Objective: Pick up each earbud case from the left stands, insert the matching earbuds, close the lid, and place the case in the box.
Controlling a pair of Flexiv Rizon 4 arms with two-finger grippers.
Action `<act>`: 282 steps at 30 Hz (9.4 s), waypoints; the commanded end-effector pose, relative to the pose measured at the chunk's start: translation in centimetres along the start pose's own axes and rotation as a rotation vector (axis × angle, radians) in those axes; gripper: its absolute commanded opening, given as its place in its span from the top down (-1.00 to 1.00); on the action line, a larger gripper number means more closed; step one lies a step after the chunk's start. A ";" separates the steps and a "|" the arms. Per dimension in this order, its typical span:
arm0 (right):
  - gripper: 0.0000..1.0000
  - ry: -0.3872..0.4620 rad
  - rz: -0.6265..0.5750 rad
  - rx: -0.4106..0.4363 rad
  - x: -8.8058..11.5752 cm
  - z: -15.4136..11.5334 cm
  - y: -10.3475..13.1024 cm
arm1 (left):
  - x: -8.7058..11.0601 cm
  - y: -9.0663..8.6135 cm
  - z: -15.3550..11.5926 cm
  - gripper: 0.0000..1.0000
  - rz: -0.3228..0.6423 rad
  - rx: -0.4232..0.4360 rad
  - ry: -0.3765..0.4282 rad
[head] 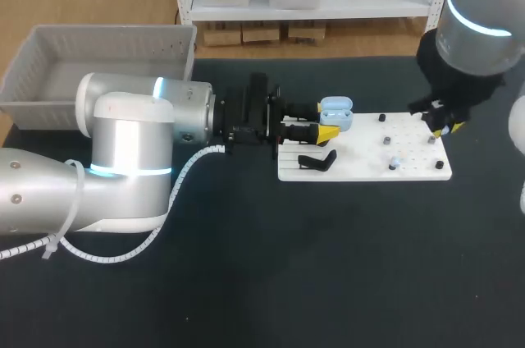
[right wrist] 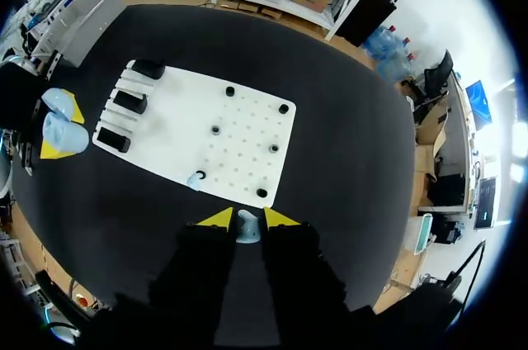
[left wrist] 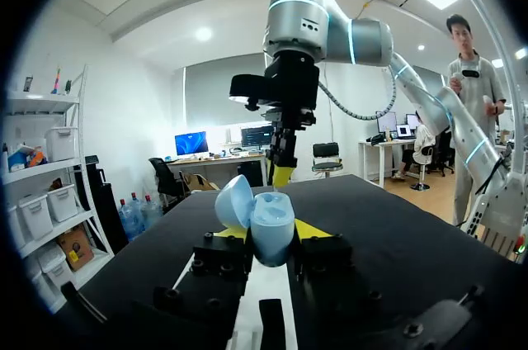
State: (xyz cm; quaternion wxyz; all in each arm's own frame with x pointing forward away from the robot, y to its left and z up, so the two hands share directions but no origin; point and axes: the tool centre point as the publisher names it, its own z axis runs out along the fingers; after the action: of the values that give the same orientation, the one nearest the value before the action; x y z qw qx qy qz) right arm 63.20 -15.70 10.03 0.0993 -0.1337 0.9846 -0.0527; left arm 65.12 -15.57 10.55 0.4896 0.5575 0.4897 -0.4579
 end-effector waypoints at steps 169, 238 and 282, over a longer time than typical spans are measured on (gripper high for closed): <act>1.00 0.049 0.596 0.164 -6.2 -5.1 13.6 | 0.1 -0.2 0.0 1.00 0.004 -0.007 -0.003; -1.00 -0.027 0.459 0.027 -2.0 -1.3 5.2 | 0.1 -0.2 0.0 1.00 0.004 -0.007 -0.003; 0.03 -0.055 0.401 -0.025 -0.8 3.7 4.8 | 0.1 -0.2 0.0 1.00 0.004 -0.007 -0.003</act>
State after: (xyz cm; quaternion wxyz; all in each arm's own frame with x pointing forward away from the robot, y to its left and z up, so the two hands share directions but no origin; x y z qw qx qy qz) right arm 63.33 -11.37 6.56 0.1295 0.0608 0.9896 -0.0138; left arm 65.12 -15.55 10.54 0.4896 0.5575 0.4895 -0.4581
